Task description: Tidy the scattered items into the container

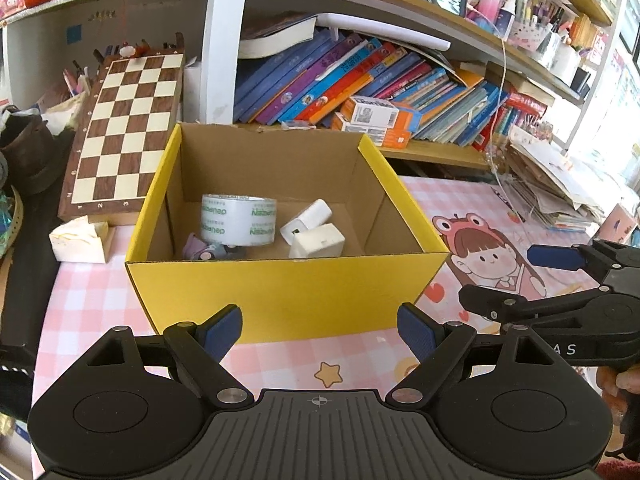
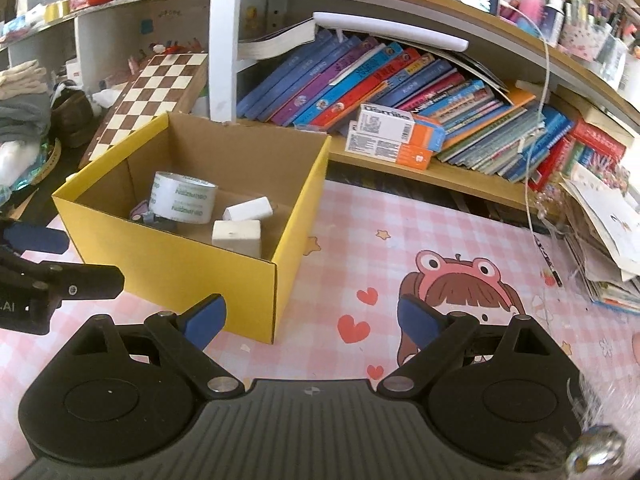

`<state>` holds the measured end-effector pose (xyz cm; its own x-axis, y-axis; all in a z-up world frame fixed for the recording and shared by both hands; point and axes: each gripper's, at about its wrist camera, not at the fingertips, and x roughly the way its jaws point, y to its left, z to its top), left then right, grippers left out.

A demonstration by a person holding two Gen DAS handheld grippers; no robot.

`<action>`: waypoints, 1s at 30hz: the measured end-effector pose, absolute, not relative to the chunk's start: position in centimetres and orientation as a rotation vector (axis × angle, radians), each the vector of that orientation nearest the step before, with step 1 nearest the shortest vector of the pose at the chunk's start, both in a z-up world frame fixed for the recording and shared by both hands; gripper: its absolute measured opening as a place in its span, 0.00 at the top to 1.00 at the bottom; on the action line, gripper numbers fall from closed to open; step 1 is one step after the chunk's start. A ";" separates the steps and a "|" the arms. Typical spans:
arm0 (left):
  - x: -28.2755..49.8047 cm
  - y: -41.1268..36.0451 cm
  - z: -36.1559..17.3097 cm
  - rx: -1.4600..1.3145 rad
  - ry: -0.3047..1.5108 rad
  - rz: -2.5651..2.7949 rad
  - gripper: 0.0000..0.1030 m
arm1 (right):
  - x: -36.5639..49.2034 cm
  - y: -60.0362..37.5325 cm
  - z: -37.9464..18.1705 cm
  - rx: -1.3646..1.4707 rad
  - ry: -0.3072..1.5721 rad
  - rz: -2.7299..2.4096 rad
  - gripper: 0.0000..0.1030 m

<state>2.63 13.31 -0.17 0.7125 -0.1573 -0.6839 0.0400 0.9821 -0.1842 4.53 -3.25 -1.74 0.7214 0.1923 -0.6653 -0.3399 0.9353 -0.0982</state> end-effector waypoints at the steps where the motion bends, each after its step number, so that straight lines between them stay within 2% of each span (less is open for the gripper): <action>1: 2.5 13.2 -0.2 -0.159 0.770 -0.108 0.16 | 4.4 -3.3 -1.7 -0.217 0.707 0.291 0.10; 6: 1.9 12.7 -0.3 -0.149 0.769 -0.101 0.16 | 3.6 -3.6 -1.9 -0.211 0.709 0.268 0.04; 30: 0.2 10.2 -0.3 -0.106 0.801 -0.029 0.16 | 0.9 -6.9 -2.5 -0.126 0.757 0.132 0.00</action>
<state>0.24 10.23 -0.32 0.6958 -0.0662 -0.7152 -0.0141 0.9943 -0.1057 0.94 -6.87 -2.52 0.7194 0.0742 -0.6906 -0.1647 0.9841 -0.0659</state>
